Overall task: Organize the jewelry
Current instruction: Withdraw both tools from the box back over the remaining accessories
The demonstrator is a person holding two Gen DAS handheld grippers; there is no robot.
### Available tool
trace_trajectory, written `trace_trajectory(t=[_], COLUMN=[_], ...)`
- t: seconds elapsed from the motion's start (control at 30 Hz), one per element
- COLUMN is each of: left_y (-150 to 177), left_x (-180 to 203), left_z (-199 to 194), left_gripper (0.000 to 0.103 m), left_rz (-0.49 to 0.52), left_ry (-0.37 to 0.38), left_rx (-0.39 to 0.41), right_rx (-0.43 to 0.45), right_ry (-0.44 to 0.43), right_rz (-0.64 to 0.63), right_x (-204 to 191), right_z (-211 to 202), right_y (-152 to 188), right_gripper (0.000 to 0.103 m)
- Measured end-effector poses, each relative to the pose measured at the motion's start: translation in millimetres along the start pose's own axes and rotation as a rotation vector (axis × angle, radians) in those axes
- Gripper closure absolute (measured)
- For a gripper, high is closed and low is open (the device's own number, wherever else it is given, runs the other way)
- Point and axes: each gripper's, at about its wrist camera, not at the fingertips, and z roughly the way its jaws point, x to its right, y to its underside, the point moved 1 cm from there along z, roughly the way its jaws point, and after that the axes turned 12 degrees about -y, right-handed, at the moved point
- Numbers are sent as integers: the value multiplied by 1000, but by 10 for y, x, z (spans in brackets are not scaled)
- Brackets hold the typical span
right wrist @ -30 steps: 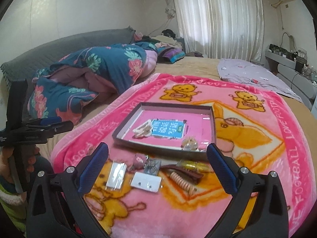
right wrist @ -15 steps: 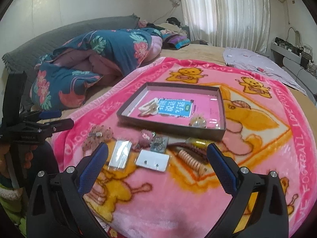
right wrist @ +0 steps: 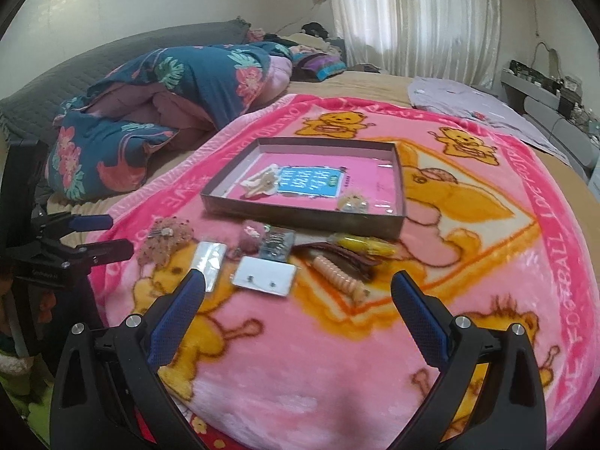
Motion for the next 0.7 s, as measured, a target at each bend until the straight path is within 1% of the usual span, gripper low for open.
trace_trajectory(t=[0.27, 0.43, 0.53, 0.6, 0.63, 0.7], left_y=[112, 179, 198, 206, 204, 210], left_x=[232, 403, 449, 448, 444, 436], left_z=[156, 270, 319, 373, 394, 472], left_gripper=[9, 9, 9, 10, 10, 17], left_rz=[40, 71, 66, 57, 54, 47], left_ry=[32, 42, 46, 35, 31, 21], left_rx=[-47, -64, -68, -71, -74, -81], right_rx=[1, -27, -50, -58, -64, -75], right_ry=[45, 85, 85, 76, 70, 66], right_rz=[66, 80, 89, 92, 95, 101], right_x=[285, 408, 467, 497, 516, 554], right_z=[-44, 31, 121, 165, 200, 272], right_y=[92, 151, 196, 217, 232, 261], right_gripper=[4, 4, 4, 4, 4, 4])
